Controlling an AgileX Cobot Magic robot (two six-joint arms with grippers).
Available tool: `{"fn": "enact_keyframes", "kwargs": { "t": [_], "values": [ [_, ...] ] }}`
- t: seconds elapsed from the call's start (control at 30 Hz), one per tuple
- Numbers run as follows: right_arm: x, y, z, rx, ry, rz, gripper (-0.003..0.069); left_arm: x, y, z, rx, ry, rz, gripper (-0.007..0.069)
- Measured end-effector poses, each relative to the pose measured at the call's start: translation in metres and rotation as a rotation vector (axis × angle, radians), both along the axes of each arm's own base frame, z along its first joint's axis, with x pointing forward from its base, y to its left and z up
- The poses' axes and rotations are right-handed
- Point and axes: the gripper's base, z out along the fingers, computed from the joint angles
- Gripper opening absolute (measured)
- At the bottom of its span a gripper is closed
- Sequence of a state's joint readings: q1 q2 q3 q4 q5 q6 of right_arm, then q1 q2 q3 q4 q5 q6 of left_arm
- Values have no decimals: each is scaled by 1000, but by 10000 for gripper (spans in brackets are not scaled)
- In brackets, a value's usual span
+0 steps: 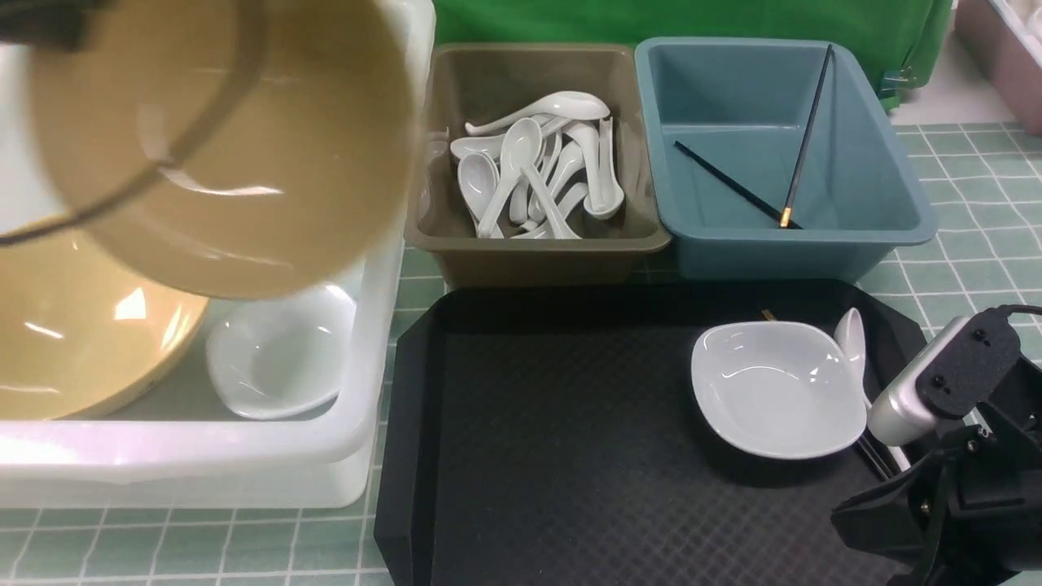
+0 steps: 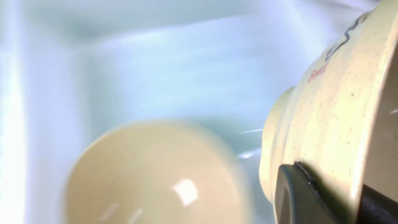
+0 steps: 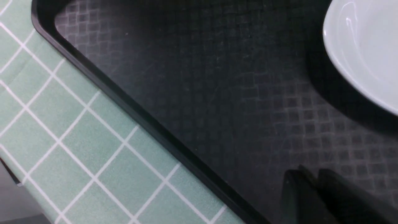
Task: On blue table put chopsticks spoon bowls plates into blue grey white boxes.
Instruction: 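Place the tan bowl onto the bowl stack in the left bin with the left gripper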
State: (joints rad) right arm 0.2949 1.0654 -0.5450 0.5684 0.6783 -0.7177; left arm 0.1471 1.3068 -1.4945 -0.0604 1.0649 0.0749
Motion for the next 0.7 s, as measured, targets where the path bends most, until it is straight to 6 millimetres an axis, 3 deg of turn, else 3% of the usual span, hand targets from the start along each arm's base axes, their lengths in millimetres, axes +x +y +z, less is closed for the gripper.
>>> {"fn": "enact_keyframes", "kwargs": {
  "t": [0.03, 0.07, 0.13, 0.2, 0.33, 0.43, 0.6, 0.7],
  "values": [
    [0, 0, 0, 2, 1, -1, 111, -1, 6, -3, -7, 2, 32, 6],
    [0, 1, 0, 10, 1, -6, 113, -6, 28, -16, -35, 13, 136, 6],
    [0, 1, 0, 11, 1, -7, 114, -8, 40, -29, -52, 27, 191, 6],
    [0, 1, 0, 12, 0, -8, 117, -11, 62, -56, -76, 47, 284, 6],
    [0, 1, 1, 13, 0, -8, 121, -10, 77, -101, -86, 77, 347, 7],
    [0, 1, 1, 13, 1, -10, 123, -2, 80, -120, -93, 65, 353, 13],
    [0, 1, 1, 14, 1, -11, 126, 8, 85, -133, -78, 62, 339, 159],
    [0, 1, 1, 14, 1, -12, 129, 8, 86, -133, -57, 59, 333, 351]
  ]
}}
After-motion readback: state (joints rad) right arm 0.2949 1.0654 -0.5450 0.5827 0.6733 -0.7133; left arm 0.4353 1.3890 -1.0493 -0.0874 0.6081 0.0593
